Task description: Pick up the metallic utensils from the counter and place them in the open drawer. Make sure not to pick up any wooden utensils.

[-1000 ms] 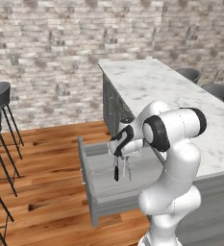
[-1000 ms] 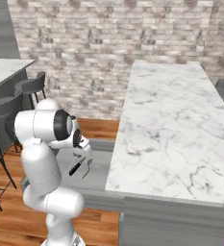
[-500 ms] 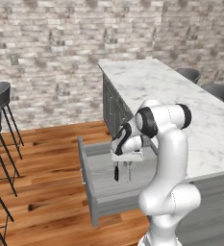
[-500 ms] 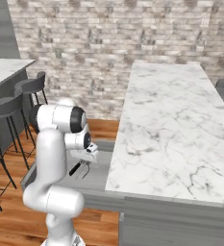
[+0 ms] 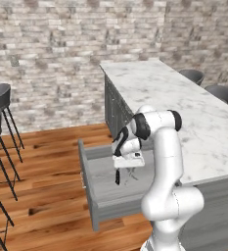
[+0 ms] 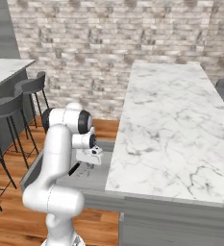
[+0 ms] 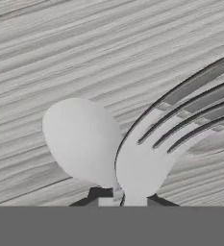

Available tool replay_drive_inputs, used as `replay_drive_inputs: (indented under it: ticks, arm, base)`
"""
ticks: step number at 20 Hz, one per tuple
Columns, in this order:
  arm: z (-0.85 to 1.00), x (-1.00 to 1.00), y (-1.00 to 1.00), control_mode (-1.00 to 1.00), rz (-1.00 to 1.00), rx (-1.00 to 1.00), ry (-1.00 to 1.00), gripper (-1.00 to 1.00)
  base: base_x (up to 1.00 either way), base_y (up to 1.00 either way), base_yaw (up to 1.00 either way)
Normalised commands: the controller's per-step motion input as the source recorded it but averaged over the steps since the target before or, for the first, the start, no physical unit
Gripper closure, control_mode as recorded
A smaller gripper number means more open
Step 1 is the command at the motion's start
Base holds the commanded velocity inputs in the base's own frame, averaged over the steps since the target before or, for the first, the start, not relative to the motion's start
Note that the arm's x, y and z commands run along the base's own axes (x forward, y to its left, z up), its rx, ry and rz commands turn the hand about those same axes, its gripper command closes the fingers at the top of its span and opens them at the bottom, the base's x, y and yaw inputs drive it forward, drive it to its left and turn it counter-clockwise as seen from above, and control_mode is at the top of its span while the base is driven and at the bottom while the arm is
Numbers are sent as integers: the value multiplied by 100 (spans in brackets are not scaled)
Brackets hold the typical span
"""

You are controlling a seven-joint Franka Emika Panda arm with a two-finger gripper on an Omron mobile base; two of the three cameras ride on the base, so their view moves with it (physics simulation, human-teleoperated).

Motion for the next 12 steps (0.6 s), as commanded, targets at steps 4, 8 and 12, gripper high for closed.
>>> replay_drive_inputs:
  ticks: [4,8,12]
  arm:
    - [-55,50,0,-100,0,0,19,100]
    - [-42,17,19,-100,-3,0,14,-100]
    - [-3,0,6,-100,-5,0,2,-100]
  base:
    - [0,0,0]
    - [0,0,0]
    - [0,0,0]
